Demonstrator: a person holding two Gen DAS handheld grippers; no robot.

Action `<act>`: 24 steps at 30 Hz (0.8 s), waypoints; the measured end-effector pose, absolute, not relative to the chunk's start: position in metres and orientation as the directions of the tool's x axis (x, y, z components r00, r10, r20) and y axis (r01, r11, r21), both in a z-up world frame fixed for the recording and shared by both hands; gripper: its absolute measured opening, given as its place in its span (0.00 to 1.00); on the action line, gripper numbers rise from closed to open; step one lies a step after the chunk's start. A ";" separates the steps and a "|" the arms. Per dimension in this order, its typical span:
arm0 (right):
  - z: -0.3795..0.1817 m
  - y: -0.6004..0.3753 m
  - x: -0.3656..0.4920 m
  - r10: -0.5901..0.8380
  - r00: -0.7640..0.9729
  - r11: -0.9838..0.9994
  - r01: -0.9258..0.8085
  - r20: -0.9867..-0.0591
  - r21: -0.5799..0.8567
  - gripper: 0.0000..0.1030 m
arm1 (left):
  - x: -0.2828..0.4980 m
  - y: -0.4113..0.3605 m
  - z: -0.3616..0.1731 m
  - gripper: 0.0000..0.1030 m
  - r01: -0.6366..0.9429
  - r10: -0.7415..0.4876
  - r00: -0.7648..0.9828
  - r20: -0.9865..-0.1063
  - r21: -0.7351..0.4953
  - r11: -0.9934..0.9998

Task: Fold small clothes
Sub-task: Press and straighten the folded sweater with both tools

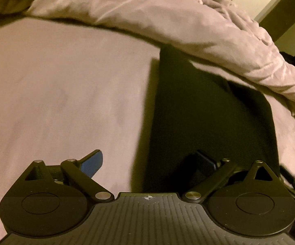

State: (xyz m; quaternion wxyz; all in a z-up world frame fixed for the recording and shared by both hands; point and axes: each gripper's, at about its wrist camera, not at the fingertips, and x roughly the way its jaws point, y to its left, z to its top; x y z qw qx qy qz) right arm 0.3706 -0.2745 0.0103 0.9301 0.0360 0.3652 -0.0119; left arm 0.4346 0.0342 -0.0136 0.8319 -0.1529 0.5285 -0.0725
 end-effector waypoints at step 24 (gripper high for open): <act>-0.021 -0.327 0.317 0.297 0.671 0.748 0.278 -0.679 0.602 0.26 | 0.372 0.002 -0.031 0.96 -0.032 -0.385 0.331 -0.861 -0.418 0.908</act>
